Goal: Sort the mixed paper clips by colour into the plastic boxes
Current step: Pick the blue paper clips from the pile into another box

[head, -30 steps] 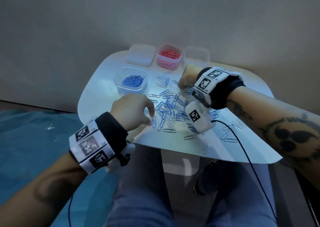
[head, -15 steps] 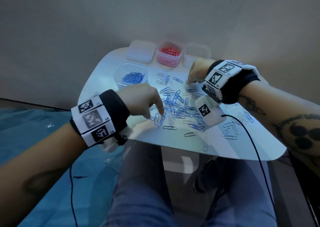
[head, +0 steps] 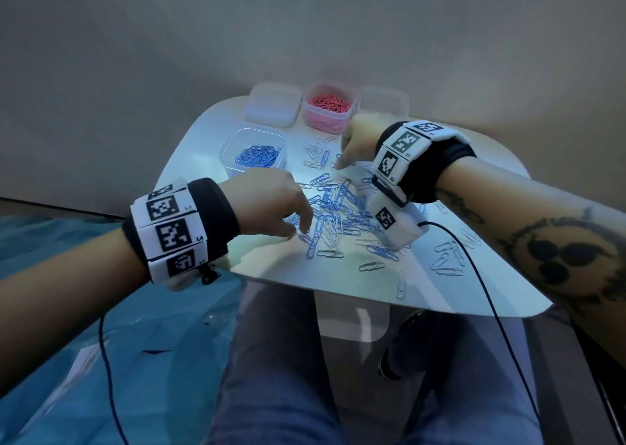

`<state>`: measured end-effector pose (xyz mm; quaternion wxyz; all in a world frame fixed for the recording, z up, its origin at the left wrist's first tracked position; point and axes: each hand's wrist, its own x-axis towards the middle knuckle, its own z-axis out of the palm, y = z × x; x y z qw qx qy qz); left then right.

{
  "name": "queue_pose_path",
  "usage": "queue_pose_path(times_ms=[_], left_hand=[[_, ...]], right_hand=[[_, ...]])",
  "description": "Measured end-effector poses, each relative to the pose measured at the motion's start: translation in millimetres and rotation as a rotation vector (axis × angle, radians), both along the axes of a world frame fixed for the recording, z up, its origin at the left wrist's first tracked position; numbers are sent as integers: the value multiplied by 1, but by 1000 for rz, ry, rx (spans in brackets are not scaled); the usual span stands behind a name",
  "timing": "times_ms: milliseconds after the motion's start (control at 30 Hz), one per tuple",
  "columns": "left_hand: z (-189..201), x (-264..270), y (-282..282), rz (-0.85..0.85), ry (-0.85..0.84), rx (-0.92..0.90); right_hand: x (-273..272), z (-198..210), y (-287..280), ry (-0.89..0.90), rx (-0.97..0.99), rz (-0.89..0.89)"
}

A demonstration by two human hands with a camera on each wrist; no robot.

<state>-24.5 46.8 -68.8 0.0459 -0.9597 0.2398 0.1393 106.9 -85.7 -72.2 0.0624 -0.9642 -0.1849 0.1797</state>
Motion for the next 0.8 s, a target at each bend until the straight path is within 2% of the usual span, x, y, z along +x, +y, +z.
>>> queue_pose_path(times_ms=[100, 233, 400, 567, 700, 800], left_hand=[[0, 2, 1, -30, 14, 31], [-3, 4, 1, -10, 58, 31], [-1, 2, 5, 38, 28, -67], [23, 4, 29, 159, -44, -289], [22, -3, 28, 165, 6, -89], [11, -11, 21, 186, 27, -28]], right_hand=[[2, -6, 7, -20, 2, 24], [7, -13, 9, 51, -10, 34], [-4, -13, -1, 9, -36, 134], [-8, -4, -9, -39, 67, 253], [-5, -6, -2, -119, 11, 413], [-2, -8, 4, -154, -4, 454]])
